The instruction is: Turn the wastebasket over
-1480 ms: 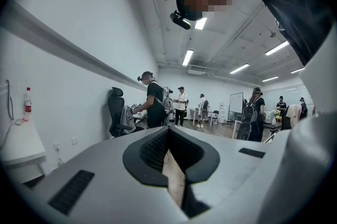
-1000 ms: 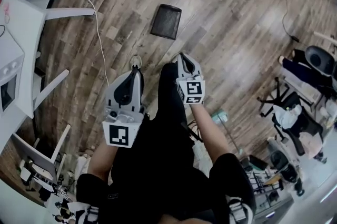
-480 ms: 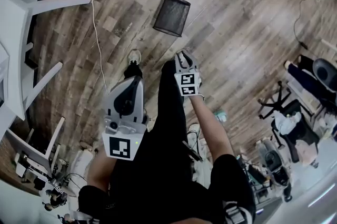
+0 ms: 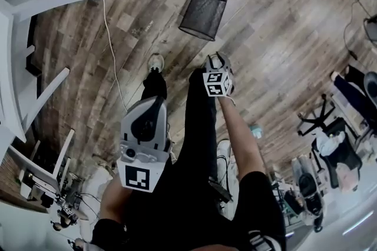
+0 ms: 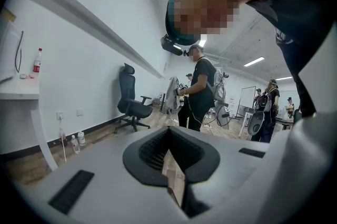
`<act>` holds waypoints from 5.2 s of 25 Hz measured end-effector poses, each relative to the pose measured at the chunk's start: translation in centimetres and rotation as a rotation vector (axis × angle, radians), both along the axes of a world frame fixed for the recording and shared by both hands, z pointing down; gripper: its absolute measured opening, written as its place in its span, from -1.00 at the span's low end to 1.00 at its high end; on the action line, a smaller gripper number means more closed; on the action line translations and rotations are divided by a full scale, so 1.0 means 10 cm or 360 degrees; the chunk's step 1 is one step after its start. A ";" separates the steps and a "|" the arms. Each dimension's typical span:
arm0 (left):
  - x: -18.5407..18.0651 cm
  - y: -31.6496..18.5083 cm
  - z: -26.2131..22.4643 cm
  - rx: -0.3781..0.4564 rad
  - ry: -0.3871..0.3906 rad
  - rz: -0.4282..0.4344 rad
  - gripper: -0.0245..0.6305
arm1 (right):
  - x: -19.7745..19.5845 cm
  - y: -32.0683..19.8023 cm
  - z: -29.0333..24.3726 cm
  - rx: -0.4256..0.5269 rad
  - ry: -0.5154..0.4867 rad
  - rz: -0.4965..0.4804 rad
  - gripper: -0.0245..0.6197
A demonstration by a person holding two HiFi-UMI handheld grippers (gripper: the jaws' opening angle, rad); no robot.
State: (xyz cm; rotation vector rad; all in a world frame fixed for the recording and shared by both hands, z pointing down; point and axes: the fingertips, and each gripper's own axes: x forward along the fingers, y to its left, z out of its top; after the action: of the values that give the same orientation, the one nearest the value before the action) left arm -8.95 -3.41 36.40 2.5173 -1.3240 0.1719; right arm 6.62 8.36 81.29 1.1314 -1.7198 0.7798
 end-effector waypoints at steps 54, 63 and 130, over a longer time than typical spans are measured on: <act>-0.22 -0.05 0.75 -0.0104 0.0032 -0.0078 -0.82 | 0.26 -0.54 1.30 -0.0291 0.0175 -0.0216 -0.75; -0.11 0.00 0.92 -0.0241 0.0051 -0.0054 -0.82 | 0.28 -0.75 1.10 -0.0346 -0.0011 -0.0070 -0.75; 0.96 0.45 4.52 -0.1460 -0.0420 0.0283 -0.72 | 1.49 0.29 0.16 -0.0438 -0.0732 0.1206 -0.76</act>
State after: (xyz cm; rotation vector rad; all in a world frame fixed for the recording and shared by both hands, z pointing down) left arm 0.66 1.13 81.58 1.8305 -0.8006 0.9360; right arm 21.49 11.27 82.86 1.4961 -1.4395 1.7983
